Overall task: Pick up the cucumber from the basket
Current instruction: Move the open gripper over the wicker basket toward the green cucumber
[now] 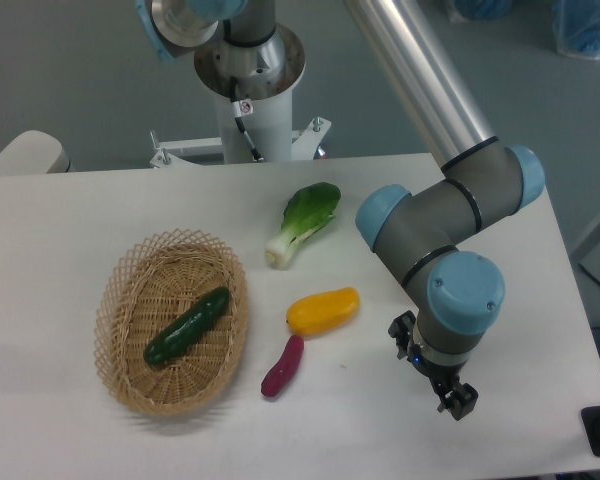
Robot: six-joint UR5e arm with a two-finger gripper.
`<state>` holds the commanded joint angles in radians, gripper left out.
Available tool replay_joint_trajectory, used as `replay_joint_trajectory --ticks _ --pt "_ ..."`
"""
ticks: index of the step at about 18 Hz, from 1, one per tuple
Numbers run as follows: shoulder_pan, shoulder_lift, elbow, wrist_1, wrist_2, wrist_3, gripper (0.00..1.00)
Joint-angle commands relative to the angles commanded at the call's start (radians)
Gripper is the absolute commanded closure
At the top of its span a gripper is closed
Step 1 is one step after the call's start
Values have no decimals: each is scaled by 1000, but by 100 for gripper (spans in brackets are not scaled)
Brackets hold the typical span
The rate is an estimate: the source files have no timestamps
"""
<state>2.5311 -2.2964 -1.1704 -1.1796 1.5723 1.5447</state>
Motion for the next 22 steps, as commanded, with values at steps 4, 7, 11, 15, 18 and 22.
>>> replay_joint_trajectory --ticks 4,7,11,15,18,22 --pt "0 2 -2 0 -3 -3 0" --pt "2 8 -18 0 -29 -8 0" --pt "0 32 -60 5 -71 -125 0" --pt "-12 43 -69 -2 -69 -181 0" --pt "-17 58 -92 -3 -72 -192 0" --pt "-49 98 -133 -5 -83 -262 0"
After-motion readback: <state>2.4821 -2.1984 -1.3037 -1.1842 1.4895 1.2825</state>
